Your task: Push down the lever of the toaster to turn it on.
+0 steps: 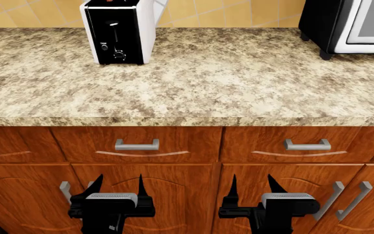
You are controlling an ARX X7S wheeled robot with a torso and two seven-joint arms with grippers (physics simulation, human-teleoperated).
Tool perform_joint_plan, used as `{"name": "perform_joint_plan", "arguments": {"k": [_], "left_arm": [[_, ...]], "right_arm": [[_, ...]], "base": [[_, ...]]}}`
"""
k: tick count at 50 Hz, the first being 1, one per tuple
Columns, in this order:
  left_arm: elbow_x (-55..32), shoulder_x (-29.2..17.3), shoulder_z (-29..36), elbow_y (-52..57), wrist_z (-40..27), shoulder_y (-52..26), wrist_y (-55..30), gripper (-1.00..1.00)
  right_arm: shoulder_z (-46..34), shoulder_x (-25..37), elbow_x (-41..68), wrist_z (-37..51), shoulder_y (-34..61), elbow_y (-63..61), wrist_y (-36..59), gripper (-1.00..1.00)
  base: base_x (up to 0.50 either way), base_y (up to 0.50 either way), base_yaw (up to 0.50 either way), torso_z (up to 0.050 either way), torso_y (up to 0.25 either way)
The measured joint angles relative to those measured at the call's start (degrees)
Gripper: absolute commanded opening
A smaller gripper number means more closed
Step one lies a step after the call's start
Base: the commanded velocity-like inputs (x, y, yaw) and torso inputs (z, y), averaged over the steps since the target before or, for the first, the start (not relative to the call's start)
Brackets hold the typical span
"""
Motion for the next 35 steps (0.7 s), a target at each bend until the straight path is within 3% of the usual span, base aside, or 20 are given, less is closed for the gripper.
{"name": "perform_joint_plan", "arguments": {"k": [14, 35], "left_arm": [[-2.7, -2.0, 1.7, 7.1, -1.2, 1.4, -4.0, 1.0], [-13.7, -7.7, -2.1, 44.6, -4.3, -0.7, -34.8, 1.0]], "right_arm": [[-2.9, 1.8, 1.7, 1.2, -0.7, -7.1, 4.5, 1.0], [-5.7, 6.9, 6.3, 0.7, 5.1, -41.6, 34.4, 1.0]], "base": [[0.0, 0.0, 0.0, 0.0, 0.0], [0.0, 0.0, 0.0, 0.0, 0.0]]}}
